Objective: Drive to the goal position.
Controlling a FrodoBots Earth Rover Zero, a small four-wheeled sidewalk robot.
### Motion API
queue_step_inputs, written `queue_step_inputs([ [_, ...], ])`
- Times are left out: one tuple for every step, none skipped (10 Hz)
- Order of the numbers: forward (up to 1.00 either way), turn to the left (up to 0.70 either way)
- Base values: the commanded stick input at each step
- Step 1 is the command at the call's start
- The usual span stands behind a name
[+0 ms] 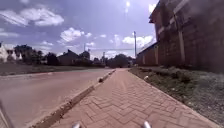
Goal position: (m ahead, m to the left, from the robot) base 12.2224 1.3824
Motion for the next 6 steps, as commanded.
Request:
queue_step_inputs([
  [0.5, 0.0],
  [0.5, 0.0],
  [0.5, 0.0],
  [0.5, 0.0],
  [0.5, 0.0],
  [0.5, -0.17],
])
